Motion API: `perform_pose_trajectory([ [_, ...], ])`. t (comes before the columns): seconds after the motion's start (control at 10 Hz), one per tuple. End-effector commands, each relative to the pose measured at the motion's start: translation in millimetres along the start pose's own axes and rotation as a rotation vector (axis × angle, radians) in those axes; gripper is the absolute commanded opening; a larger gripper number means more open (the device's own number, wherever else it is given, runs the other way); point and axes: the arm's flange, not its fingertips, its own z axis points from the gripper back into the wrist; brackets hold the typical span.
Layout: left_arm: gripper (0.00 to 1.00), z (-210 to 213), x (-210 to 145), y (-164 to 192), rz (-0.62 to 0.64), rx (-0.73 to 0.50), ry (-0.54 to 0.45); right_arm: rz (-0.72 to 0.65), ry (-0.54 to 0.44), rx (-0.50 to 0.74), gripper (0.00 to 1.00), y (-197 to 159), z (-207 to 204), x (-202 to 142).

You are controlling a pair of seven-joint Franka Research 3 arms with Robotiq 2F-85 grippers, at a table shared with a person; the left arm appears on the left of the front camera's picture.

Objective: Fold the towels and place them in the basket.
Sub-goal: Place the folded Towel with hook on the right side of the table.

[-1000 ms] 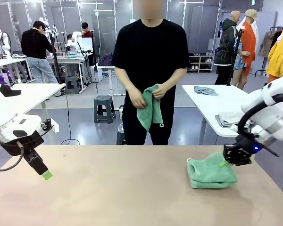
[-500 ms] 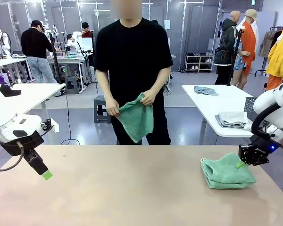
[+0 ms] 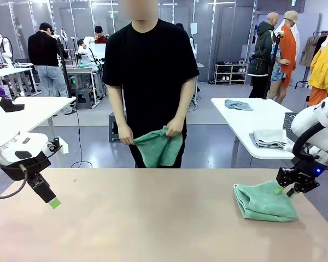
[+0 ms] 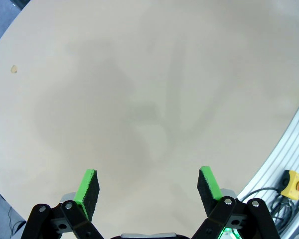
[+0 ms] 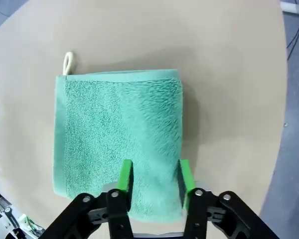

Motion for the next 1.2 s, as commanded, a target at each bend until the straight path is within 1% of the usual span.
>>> perform_pose_trajectory([
  [0.0,1.00,-1,1,-2,0.014,0.017,0.009,-0.015,-0.040,-0.061,1.00,16,20,-14],
  [0.1,1.00,-1,1,-2,0.014,0.017,0.009,0.005,-0.053,-0.063,1.00,26,26,-17],
  [0.2,1.00,-1,1,-2,0.014,0.017,0.009,0.017,-0.053,-0.086,0.84,34,26,-17],
  [0.3,1.00,-1,1,-2,0.014,0.017,0.009,0.016,-0.057,-0.107,0.89,40,23,-12],
  [0.4,1.00,-1,1,-2,0.014,0.017,0.009,0.026,-0.046,-0.038,0.89,21,29,-9],
  [1.1,1.00,-1,1,-2,0.014,0.017,0.009,0.026,-0.046,-0.038,0.89,21,29,-9],
])
